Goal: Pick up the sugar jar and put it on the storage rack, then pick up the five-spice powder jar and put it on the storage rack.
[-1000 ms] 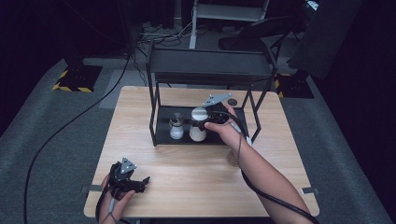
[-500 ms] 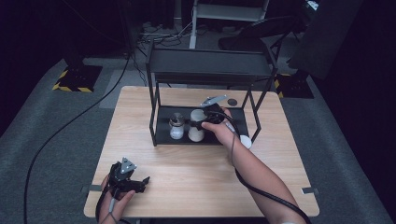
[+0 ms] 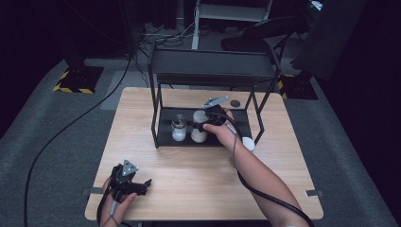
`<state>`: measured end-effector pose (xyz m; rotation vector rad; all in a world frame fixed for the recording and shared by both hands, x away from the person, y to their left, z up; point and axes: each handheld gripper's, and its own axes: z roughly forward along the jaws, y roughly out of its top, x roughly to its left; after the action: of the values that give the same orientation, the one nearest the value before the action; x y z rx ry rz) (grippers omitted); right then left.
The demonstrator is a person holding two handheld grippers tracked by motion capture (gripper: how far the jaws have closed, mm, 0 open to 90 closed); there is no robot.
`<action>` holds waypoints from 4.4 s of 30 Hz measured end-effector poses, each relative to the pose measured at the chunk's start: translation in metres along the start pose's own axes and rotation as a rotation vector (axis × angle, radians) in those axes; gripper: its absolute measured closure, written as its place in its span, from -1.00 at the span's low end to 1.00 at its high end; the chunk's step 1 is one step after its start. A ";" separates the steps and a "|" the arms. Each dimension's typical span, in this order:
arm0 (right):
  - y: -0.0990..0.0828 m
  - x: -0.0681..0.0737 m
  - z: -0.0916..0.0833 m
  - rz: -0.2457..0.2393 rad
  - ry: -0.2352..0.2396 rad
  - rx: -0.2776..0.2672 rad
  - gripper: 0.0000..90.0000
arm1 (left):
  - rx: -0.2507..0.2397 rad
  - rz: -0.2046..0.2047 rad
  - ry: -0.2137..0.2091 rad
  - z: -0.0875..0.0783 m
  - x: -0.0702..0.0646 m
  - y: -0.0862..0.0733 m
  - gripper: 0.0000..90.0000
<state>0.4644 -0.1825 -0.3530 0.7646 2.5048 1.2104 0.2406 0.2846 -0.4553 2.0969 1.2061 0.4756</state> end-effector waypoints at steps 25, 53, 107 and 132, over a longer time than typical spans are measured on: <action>0.006 0.022 -0.088 -0.025 0.005 -0.107 -0.79 | 0.002 0.001 0.000 0.000 0.000 0.001 -0.94; -0.029 0.030 -0.164 -0.047 -0.044 -0.094 -0.80 | 0.001 0.000 0.000 0.000 0.000 0.000 -0.94; -0.171 0.018 -0.167 0.120 -0.105 -0.162 -0.89 | 0.001 0.000 0.000 0.000 0.000 0.000 -0.94; -0.176 0.011 -0.136 0.040 -0.086 -0.165 -0.47 | 0.000 -0.002 0.001 0.000 0.000 0.000 -0.94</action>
<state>0.3345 -0.3547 -0.4064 0.8097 2.2980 1.3485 0.2407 0.2840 -0.4554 2.0959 1.2089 0.4760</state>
